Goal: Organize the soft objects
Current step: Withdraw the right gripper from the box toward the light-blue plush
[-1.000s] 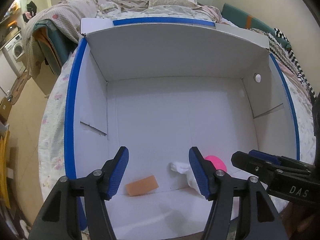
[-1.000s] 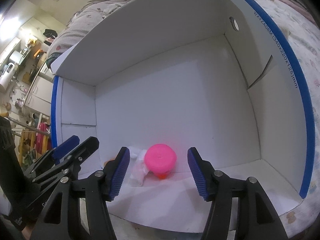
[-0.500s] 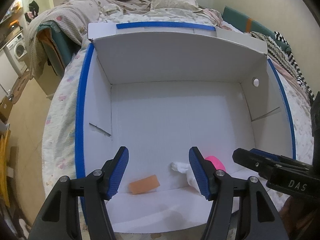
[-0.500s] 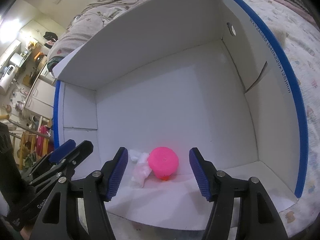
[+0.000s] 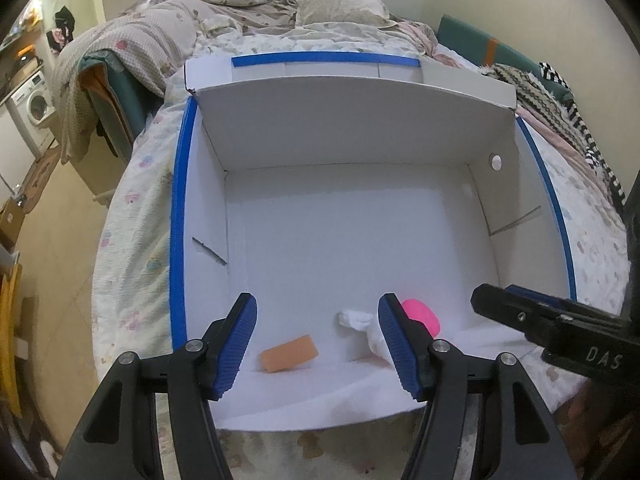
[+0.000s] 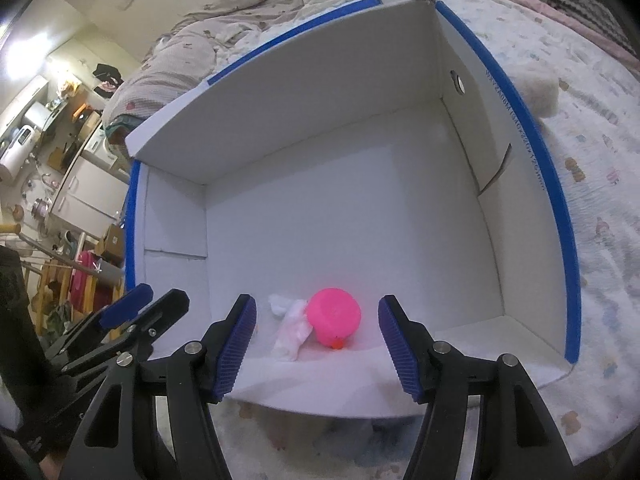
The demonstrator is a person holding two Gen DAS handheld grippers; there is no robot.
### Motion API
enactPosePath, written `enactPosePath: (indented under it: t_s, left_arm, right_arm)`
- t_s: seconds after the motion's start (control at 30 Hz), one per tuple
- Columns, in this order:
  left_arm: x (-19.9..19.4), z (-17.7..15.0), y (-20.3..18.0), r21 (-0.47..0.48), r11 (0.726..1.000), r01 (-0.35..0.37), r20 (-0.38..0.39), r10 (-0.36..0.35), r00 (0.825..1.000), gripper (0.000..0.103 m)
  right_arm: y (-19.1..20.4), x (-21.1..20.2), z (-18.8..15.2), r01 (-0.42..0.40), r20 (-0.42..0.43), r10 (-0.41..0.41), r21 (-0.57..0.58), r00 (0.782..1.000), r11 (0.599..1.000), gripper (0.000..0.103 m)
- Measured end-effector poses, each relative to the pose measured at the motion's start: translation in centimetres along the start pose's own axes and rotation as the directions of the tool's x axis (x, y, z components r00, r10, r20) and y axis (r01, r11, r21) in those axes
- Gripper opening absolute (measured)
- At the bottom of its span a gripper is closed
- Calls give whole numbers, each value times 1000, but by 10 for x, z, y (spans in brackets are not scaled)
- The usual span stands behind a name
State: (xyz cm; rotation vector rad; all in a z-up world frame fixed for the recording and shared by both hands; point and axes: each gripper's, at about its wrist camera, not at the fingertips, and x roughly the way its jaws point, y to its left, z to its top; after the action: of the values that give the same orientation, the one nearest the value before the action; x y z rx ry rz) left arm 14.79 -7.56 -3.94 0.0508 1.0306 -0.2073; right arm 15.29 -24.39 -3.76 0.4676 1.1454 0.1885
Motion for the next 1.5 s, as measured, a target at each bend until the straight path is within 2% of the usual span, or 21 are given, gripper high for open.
enactPosePath:
  t_s: [0.3, 0.5, 0.63, 0.77, 0.93, 1.1, 1.23, 1.5]
  left_arm:
    - [-16, -17, 5, 7, 999, 32, -32, -32, 999, 61]
    - [-19, -38, 6, -12, 997, 79, -110, -80, 991, 66]
    - [-26, -47, -3, 44, 998, 46, -95, -41, 995, 66]
    - [-30, -53, -4, 40, 997, 70, -116, -65, 991, 66]
    - [-23, -66, -3, 2, 995, 103, -194, -101, 976, 66]
    - [-11, -74, -3, -8, 996, 86, -267, -85, 960, 66]
    - [4, -80, 3, -55, 995, 85, -340, -99, 935, 66]
    - [22, -75, 16, -130, 988, 87, -385, -131, 913, 66]
  right_arm:
    - [10, -25, -16, -13, 24, 14, -30, 1000, 999, 68]
    - [14, -37, -32, 9, 16, -8, -60, 1000, 998, 68]
    - [15, -43, -41, 28, 7, -27, -79, 1000, 997, 68]
    - [8, -48, -49, 43, 0, -43, -78, 999, 996, 68]
    - [-1, -51, -55, 74, -22, -76, -72, 997, 995, 68]
    - [-12, -42, -63, 118, -73, -124, -77, 990, 990, 68]
    - [-21, -35, -65, 113, -114, -119, -61, 986, 992, 68]
    - [-29, -15, -66, 119, -177, -124, -35, 976, 992, 68]
